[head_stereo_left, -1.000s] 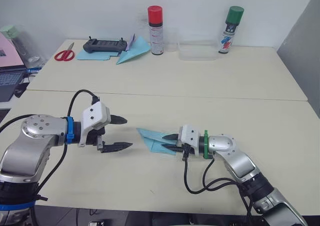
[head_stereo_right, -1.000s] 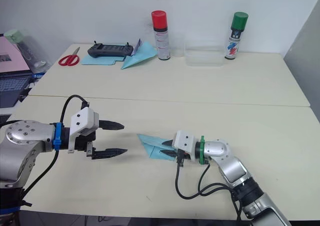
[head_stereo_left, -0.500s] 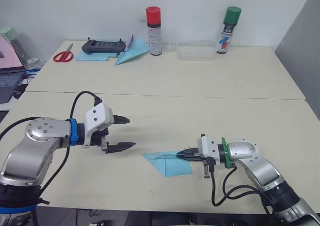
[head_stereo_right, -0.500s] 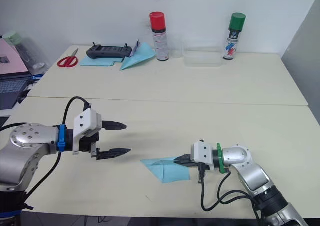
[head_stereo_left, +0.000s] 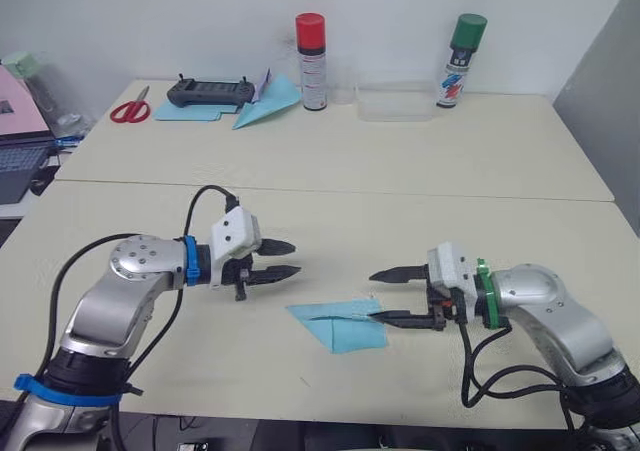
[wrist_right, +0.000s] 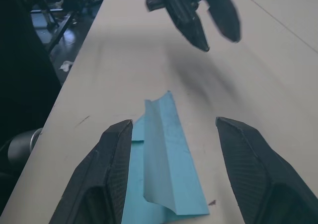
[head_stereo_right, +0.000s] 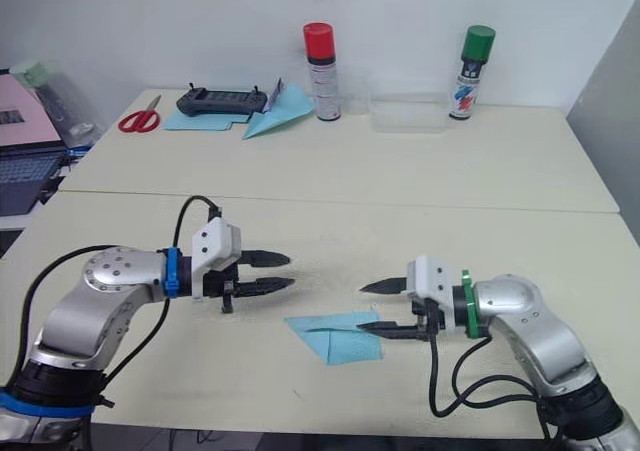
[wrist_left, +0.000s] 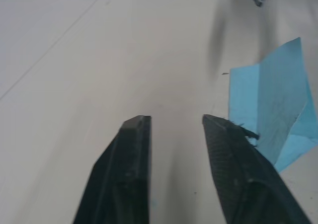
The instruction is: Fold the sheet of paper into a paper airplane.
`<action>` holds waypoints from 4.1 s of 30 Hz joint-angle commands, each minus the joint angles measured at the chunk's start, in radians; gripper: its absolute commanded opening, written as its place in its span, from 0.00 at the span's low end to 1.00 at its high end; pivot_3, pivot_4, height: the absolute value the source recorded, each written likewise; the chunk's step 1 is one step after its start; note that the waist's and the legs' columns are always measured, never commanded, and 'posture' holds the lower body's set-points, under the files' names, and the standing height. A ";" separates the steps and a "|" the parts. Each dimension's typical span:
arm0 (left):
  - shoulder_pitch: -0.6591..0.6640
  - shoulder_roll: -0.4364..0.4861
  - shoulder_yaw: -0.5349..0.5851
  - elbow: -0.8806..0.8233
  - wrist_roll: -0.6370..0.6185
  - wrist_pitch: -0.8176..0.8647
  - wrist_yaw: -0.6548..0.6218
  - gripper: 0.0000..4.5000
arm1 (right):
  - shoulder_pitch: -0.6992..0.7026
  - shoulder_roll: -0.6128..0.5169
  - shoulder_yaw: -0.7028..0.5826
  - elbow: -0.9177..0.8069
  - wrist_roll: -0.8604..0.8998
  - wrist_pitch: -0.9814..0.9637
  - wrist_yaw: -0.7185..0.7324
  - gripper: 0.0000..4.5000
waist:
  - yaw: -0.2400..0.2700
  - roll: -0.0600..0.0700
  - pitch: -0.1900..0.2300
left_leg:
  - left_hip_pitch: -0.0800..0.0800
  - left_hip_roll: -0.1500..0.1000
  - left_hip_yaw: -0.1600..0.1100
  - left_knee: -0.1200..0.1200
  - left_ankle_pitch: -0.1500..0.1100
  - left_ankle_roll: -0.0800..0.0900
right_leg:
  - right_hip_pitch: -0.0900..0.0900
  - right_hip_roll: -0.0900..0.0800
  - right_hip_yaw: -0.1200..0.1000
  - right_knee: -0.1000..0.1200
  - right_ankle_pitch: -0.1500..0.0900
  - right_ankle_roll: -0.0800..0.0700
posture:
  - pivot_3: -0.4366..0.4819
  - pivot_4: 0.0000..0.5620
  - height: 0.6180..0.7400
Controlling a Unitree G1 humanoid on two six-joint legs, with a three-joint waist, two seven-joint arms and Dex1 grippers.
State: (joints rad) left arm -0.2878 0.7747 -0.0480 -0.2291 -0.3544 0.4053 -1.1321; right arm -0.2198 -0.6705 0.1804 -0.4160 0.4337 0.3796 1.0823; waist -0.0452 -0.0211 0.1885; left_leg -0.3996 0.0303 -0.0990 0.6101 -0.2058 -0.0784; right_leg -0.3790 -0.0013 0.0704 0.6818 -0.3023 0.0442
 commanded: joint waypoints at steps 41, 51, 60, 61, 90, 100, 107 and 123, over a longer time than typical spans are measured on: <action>0.060 -0.046 -0.212 0.139 0.172 -0.205 -0.043 0.00 | 0.018 0.113 0.185 0.182 -0.330 -0.525 -0.035 0.24 | 0.009 0.000 -0.001 | 0.003 0.000 0.000 0.001 0.000 0.000 | 0.004 0.000 0.000 0.000 0.000 0.000 | 0.48 0.27 1.00; 0.062 0.003 -0.201 0.155 0.172 -0.217 -0.064 0.00 | -0.029 0.170 0.183 0.273 -0.388 -0.472 -0.127 0.00 | 0.004 0.000 -0.001 | 0.005 0.000 0.000 0.000 0.000 0.000 | 0.005 0.000 0.000 0.000 0.000 0.000 | 0.48 0.27 1.00; 0.066 0.014 -0.193 0.159 0.176 -0.230 -0.072 0.00 | -0.048 0.200 0.210 0.417 -0.470 -0.531 -0.170 0.00 | 0.004 0.000 -0.001 | 0.005 0.000 0.000 0.000 0.000 0.000 | 0.005 0.000 0.000 0.000 0.000 0.000 | 0.48 0.27 1.00; 0.065 0.016 -0.190 0.158 0.175 -0.231 -0.072 0.00 | -0.049 0.200 0.214 0.428 -0.480 -0.540 -0.172 0.00 | 0.004 0.000 -0.001 | 0.005 0.000 0.000 0.000 0.000 0.000 | 0.005 0.000 0.000 0.000 0.000 0.000 | 0.48 0.27 1.00; 0.068 -0.023 -0.214 0.094 0.213 -0.240 -0.029 0.00 | -0.061 0.231 0.225 0.492 -0.521 -0.569 -0.203 0.00 | -0.011 -0.001 -0.002 | 0.006 0.000 0.000 0.001 0.000 0.000 | 0.006 0.001 0.000 0.001 0.001 -0.001 | 0.48 0.27 1.00; 0.101 -0.022 -0.230 0.091 0.221 -0.257 -0.030 0.00 | -0.058 0.222 0.108 0.293 -0.260 -0.352 -0.122 0.57 | -0.008 -0.001 -0.002 | 0.005 0.000 0.000 0.000 0.000 0.000 | 0.005 0.000 0.000 0.000 0.001 -0.001 | 0.48 0.27 1.00; 0.095 -0.032 -0.231 0.111 0.229 -0.276 -0.024 0.00 | -0.060 0.242 0.136 0.169 -0.124 -0.156 -0.081 0.49 | -0.008 0.000 -0.002 | 0.005 0.000 -0.001 0.000 0.000 0.000 | 0.006 0.000 0.000 0.000 0.001 0.000 | 0.48 0.27 1.00; 0.075 -0.029 -0.239 0.140 0.242 -0.289 -0.038 0.00 | -0.055 0.182 0.285 0.363 -0.388 -0.243 -0.070 0.01 | -0.005 0.000 -0.002 | 0.005 0.000 0.000 0.000 0.000 0.000 | 0.006 0.000 0.000 0.000 0.000 0.000 | 0.48 0.27 1.00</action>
State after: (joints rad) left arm -0.2252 0.7377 -0.2664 -0.1076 -0.1385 0.1162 -1.1601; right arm -0.2937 -0.4495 0.4643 -0.0544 0.0872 0.1306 1.0020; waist -0.0503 -0.0214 0.1866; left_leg -0.3944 0.0300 -0.0993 0.6105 -0.2058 -0.0783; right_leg -0.3732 -0.0014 0.0705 0.6815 -0.3018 0.0439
